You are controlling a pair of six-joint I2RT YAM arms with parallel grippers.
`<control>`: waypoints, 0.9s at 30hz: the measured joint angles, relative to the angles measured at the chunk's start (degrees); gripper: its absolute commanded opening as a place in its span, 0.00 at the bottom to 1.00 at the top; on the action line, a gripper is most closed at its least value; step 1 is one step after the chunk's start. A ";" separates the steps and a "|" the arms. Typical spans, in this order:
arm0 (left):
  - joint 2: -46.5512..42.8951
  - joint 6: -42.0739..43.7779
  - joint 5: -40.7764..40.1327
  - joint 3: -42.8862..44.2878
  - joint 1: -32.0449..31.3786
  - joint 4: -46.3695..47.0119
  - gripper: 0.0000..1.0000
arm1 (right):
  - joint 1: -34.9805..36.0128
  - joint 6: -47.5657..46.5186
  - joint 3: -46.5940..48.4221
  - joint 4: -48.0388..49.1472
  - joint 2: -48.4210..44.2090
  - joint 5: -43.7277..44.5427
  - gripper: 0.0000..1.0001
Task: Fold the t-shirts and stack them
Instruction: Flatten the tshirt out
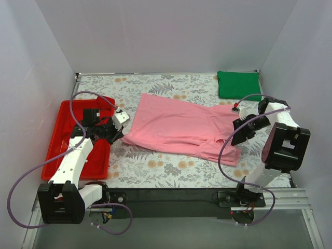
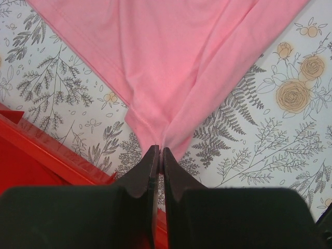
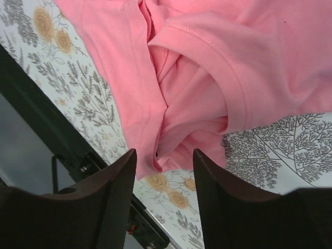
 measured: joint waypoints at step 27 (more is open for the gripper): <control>-0.02 1.09 -0.02 0.00 0.00 -0.04 0.00 | -0.76 5.75 1.18 -6.99 2.73 -0.28 0.33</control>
